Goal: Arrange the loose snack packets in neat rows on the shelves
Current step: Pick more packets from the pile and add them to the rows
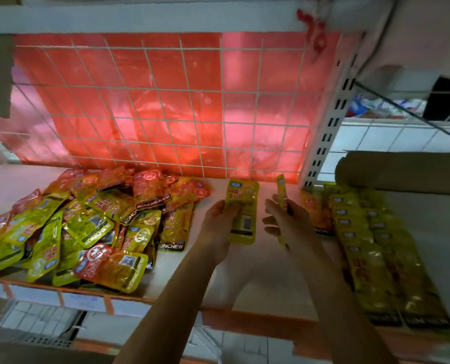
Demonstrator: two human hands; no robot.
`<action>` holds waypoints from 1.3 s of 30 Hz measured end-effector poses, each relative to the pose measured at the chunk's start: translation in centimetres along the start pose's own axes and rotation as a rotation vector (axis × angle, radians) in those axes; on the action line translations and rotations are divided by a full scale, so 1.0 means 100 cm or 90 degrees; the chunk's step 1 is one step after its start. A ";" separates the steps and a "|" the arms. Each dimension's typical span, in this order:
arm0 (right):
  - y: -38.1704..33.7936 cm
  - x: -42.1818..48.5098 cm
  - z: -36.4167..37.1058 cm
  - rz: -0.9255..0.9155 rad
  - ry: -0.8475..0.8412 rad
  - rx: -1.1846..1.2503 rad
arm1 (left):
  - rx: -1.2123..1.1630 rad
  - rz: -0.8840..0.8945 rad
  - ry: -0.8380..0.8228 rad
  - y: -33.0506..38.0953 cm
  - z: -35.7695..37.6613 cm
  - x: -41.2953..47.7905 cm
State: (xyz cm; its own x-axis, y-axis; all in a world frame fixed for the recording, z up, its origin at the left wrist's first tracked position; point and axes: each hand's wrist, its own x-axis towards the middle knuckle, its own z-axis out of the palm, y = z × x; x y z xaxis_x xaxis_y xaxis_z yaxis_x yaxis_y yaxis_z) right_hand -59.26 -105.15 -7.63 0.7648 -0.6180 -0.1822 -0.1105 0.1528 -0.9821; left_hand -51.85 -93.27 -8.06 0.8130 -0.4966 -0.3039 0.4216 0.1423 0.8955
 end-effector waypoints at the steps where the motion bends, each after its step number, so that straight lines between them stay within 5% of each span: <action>1: 0.000 0.001 -0.008 0.016 0.010 0.023 | -0.006 -0.005 -0.003 -0.003 0.005 0.002; 9: -0.011 -0.006 -0.059 -0.027 0.065 -0.073 | -0.237 -0.156 -0.206 -0.017 0.042 0.008; 13: -0.018 -0.013 -0.077 -0.013 0.129 -0.060 | -0.271 -0.189 -0.182 -0.024 0.060 0.012; 25: -0.023 -0.007 -0.127 -0.024 0.224 -0.043 | 0.344 0.091 0.035 -0.051 0.102 0.027; 39: -0.013 -0.003 -0.148 -0.002 0.260 -0.181 | 0.505 0.108 0.075 -0.054 0.119 0.038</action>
State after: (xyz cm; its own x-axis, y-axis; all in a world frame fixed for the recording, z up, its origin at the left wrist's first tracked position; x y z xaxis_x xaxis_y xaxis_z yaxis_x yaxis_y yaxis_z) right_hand -68.75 -116.61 -7.03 0.4609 -0.8781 -0.1282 -0.3216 -0.0307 -0.9464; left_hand -55.86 -106.11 -10.18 0.8956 -0.4238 -0.1356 -0.0854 -0.4627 0.8824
